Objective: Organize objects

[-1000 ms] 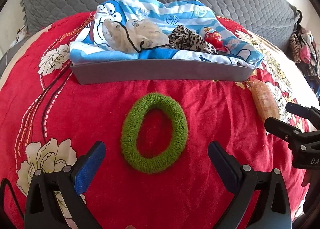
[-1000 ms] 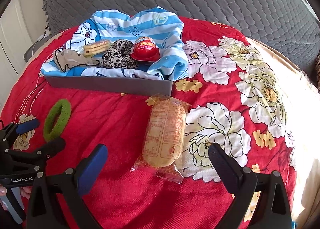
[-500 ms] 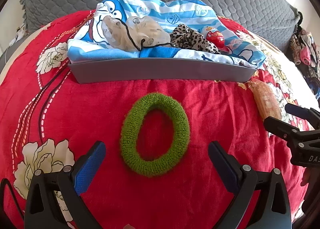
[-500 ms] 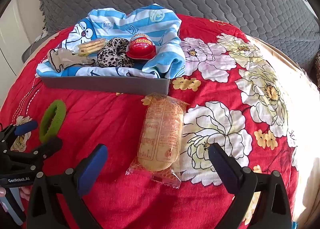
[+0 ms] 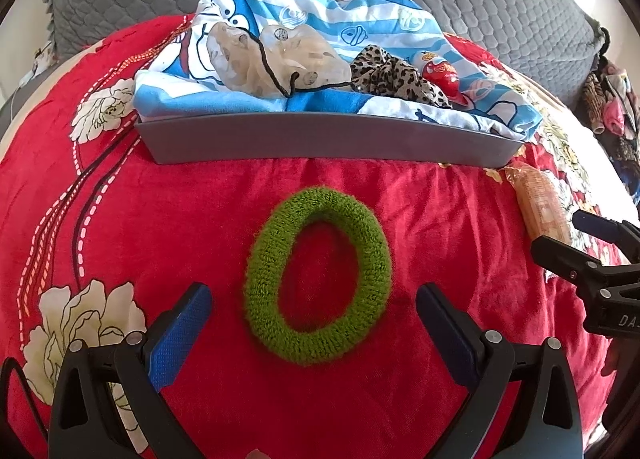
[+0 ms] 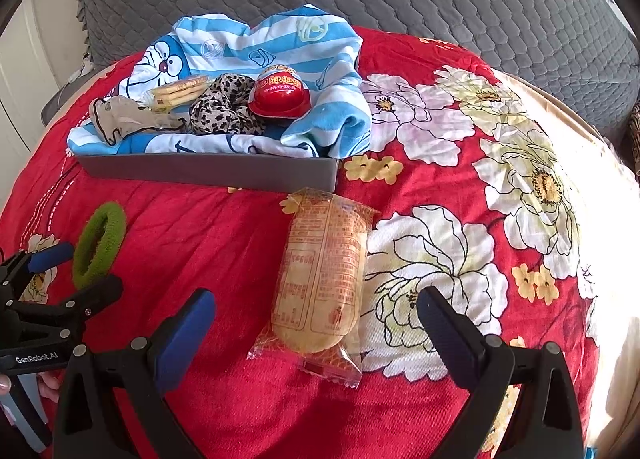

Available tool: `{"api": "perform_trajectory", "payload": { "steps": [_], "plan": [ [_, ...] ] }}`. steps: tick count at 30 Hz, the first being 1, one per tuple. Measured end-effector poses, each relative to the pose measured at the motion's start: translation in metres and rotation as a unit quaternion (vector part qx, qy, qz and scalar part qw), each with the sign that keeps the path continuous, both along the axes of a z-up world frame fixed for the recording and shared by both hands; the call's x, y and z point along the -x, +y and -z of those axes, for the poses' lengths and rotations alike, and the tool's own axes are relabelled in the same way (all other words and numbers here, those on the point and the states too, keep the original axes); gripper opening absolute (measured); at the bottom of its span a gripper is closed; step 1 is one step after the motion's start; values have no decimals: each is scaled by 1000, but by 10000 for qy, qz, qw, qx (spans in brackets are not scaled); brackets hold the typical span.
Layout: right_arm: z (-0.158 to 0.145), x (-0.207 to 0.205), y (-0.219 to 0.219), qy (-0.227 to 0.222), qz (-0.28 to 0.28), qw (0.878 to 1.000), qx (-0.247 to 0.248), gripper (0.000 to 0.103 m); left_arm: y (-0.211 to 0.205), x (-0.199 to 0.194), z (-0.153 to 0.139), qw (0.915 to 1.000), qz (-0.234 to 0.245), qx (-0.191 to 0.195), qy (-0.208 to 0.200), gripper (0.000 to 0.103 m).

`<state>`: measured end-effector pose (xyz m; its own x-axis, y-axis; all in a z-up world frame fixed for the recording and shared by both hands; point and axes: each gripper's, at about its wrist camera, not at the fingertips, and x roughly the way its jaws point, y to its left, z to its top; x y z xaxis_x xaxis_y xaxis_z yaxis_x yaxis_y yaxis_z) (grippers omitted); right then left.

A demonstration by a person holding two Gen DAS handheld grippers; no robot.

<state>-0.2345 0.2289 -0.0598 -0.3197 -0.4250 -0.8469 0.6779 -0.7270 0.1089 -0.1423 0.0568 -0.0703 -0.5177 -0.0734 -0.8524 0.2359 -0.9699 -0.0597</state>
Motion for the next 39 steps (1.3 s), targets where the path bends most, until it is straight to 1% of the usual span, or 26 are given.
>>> {"api": "perform_trajectory", "payload": {
  "steps": [8, 21, 27, 32, 34, 36, 39],
  "plan": [
    [2, 3, -4, 41, -31, 10000, -10, 102, -2, 4, 1, 10000, -22, -36, 44, 102],
    [7, 5, -9, 79, -65, 9999, -31, 101, -8, 6, 0, 9997, -59, -199, 156, 101],
    [11, 9, -10, 34, -17, 10000, -44, 95, -9, 7, 0, 9995, -41, -246, 173, 102],
    [14, 11, -11, 4, -22, 10000, -37, 95, -10, 8, -1, 9994, -24, -276, 189, 101],
    [14, 11, -11, 5, -22, 10000, -30, 91, -11, 8, -1, 9994, -28, -283, 195, 100],
    [14, 11, -11, 3, -43, 10000, -34, 89, -11, 9, -1, 9994, -27, -270, 191, 96],
    [15, 12, -13, 19, -64, 10000, -52, 85, -11, 8, -1, 9995, 4, -238, 184, 95]
  ]
}}
